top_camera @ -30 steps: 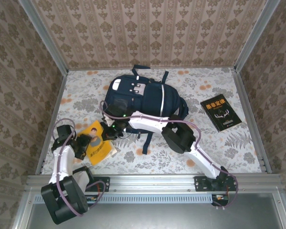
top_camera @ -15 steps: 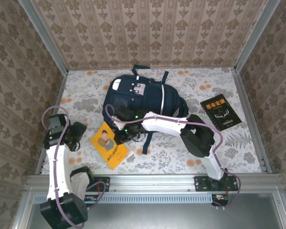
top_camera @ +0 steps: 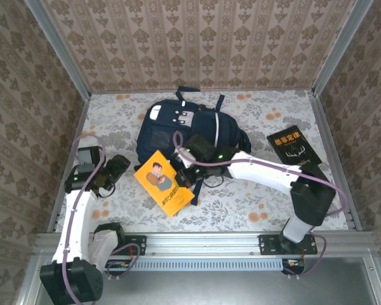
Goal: Pack the student bag
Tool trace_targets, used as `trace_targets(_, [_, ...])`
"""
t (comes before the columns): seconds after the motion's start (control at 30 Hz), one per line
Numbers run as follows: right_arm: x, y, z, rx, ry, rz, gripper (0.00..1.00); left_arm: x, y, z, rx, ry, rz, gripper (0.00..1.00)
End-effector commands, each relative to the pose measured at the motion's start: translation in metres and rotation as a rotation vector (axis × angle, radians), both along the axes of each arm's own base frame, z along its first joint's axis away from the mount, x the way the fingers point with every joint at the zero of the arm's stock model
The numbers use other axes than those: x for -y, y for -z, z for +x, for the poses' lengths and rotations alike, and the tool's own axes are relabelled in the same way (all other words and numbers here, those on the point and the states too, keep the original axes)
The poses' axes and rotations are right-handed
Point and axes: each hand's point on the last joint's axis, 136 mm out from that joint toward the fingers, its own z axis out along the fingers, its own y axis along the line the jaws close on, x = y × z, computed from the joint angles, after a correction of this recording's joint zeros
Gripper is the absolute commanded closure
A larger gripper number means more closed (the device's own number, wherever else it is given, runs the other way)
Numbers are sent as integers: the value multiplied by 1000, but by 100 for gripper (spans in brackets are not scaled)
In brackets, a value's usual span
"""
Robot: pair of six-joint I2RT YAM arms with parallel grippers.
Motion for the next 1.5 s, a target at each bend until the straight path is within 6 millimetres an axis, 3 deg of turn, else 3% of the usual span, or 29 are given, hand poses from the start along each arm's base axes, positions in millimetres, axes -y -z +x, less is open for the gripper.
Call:
trace_targets(0.0, [9, -59, 29, 42, 121, 208, 100, 24, -43, 21, 154, 165, -5, 25])
trace_targets(0.17, [36, -92, 49, 11, 252, 318, 100, 71, -99, 31, 360, 385, -50, 25])
trace_targets(0.27, [44, -110, 56, -4, 289, 389, 100, 102, -121, 33, 446, 493, -129, 25])
trace_targets(0.47, [52, -159, 58, 9, 304, 530, 100, 133, -124, 42, 409, 557, -178, 25])
trace_targets(0.73, [57, -194, 60, -21, 304, 685, 100, 152, -142, 54, 430, 581, -233, 25])
trace_targets(1.0, [61, -208, 68, -53, 310, 819, 100, 185, -147, 64, 452, 621, -407, 25])
trace_targets(1.33, [66, -217, 74, -62, 315, 914, 100, 191, -121, 70, 387, 595, -447, 24])
trace_targets(1.47, [64, -208, 78, -83, 320, 914, 100, 200, -125, 75, 388, 581, -567, 24])
